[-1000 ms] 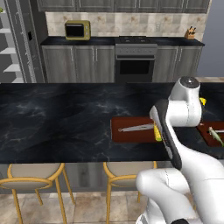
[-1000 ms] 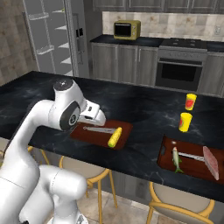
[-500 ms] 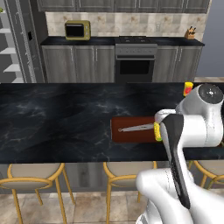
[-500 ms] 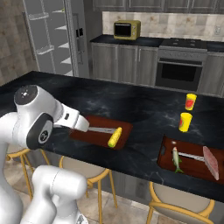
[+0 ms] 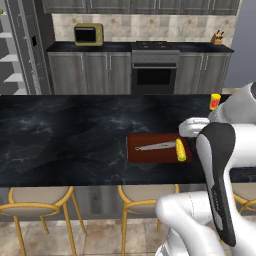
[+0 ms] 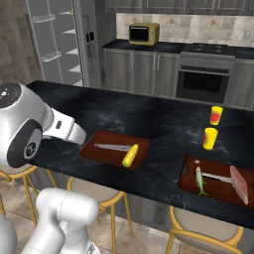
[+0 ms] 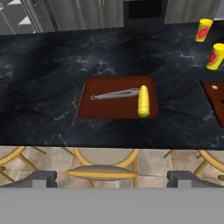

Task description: Gather the corn and broccoli from the fridge and place them on a tray on the dining counter. Then gather the steak and fish from the fridge and place them on the other tray.

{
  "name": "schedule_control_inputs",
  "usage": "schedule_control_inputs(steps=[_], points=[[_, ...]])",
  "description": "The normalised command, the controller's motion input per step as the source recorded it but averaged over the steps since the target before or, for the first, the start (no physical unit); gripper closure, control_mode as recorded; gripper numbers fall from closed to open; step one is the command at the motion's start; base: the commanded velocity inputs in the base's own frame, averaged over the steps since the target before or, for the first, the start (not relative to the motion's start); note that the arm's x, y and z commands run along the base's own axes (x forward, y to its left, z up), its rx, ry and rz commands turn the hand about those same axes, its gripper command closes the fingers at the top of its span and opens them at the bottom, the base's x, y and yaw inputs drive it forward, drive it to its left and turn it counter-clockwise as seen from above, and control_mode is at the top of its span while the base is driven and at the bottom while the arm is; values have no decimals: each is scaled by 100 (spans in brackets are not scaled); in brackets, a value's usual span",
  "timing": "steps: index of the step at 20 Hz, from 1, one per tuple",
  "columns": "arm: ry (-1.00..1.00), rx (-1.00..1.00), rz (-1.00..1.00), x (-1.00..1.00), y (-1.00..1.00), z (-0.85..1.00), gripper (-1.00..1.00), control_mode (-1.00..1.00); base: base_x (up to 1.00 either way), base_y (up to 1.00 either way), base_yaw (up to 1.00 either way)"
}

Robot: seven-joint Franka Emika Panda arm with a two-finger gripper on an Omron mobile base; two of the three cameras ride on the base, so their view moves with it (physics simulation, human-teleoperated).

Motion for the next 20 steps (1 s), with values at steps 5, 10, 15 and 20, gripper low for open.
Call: schedule_control_inputs(steps=[5, 10, 15, 20], points=[[17, 3, 1, -17, 30, 1, -100, -100, 0, 0, 0], [0, 0, 0, -69, 11, -6, -100, -100, 0, 0, 0], [0, 0, 1, -36, 0, 0, -100, -100, 0, 0, 0], [0, 0, 3, 0, 0, 0, -100, -100, 0, 0, 0]])
